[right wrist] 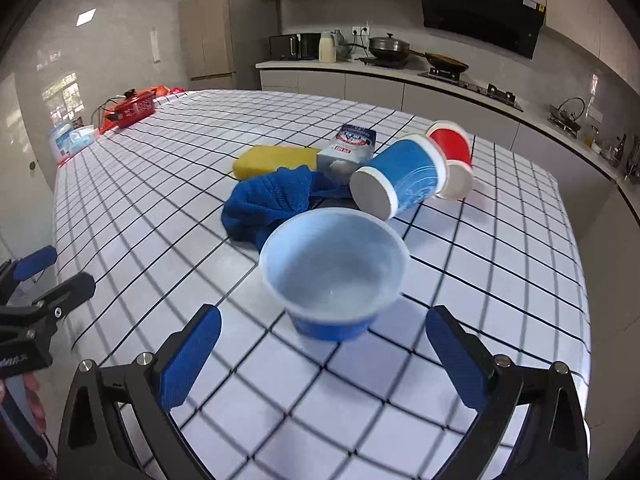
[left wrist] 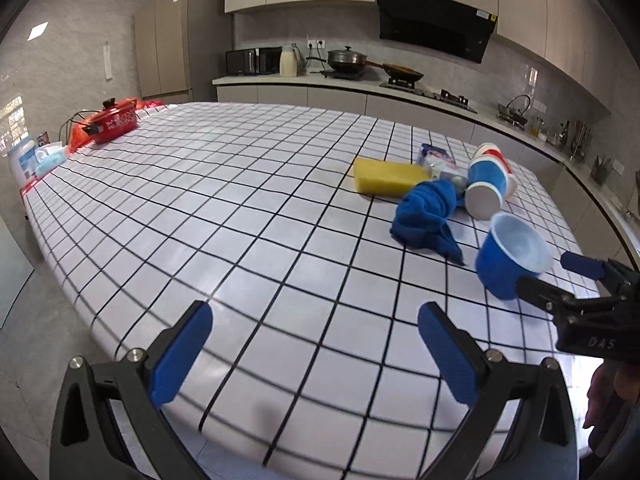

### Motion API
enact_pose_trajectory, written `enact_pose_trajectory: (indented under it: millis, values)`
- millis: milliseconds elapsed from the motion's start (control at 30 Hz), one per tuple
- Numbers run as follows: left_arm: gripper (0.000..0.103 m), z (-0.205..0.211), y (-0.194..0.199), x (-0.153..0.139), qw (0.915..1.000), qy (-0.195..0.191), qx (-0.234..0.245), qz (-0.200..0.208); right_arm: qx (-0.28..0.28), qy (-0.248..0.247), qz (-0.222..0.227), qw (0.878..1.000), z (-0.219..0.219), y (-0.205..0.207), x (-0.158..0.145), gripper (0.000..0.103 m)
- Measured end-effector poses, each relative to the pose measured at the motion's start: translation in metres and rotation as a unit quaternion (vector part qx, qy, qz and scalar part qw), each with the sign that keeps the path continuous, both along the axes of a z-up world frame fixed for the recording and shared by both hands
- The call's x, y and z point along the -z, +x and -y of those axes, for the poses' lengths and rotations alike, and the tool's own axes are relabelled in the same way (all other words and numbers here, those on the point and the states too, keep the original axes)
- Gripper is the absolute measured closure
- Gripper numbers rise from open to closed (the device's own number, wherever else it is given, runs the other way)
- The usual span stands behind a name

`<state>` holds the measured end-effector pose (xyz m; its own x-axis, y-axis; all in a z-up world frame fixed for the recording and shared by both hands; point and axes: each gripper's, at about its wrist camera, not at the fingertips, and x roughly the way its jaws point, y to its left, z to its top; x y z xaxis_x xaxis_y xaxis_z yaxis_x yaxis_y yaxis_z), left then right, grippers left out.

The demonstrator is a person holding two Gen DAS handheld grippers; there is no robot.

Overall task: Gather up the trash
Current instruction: 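Grasp the light blue bowl with the right tool while the left tool grasps the blue cloth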

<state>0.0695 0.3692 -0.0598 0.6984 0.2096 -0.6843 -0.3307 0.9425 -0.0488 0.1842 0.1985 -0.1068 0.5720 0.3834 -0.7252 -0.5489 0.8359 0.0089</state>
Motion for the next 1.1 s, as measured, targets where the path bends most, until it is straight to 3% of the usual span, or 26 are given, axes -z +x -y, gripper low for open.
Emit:
enact_pose_trajectory:
  millis: [200, 533, 600, 667, 800, 900, 1033, 1100]
  values:
    - [0.0, 0.005, 0.028, 0.008, 0.9996, -0.018, 0.022, -0.008, 0.022, -0.015, -0.007, 1.0, -0.009, 0.029, 0.011, 0.003]
    - [0.001, 0.037, 0.103, 0.019, 0.9943, -0.045, 0.095, -0.018, 0.105, -0.012, -0.01, 0.994, 0.052, 0.079, 0.01, 0.005]
    - [0.006, 0.044, 0.12, 0.022, 0.9929, -0.045, 0.107, -0.025, 0.116, -0.01, -0.01, 0.993, 0.063, 0.09, 0.01, 0.006]
    - [0.023, 0.047, 0.134, 0.024, 0.9913, -0.049, 0.117, -0.036, 0.122, -0.007, -0.016, 0.992, 0.071, 0.102, 0.012, 0.011]
    - [0.03, 0.046, 0.157, 0.027, 0.9904, -0.055, 0.116, -0.053, 0.128, -0.003, -0.027, 0.991, 0.076, 0.119, 0.014, 0.019]
    - [0.034, 0.041, 0.163, 0.027, 0.9905, -0.058, 0.112, -0.054, 0.129, 0.0, -0.028, 0.991, 0.079, 0.127, 0.014, 0.019]
    - [0.059, 0.036, 0.156, 0.025, 0.9892, -0.072, 0.119, -0.044, 0.125, 0.006, -0.026, 0.992, 0.079, 0.128, 0.012, 0.023]
    - [0.062, 0.037, 0.151, 0.023, 0.9892, -0.073, 0.122, -0.035, 0.122, 0.011, -0.024, 0.992, 0.08, 0.123, 0.01, 0.023]
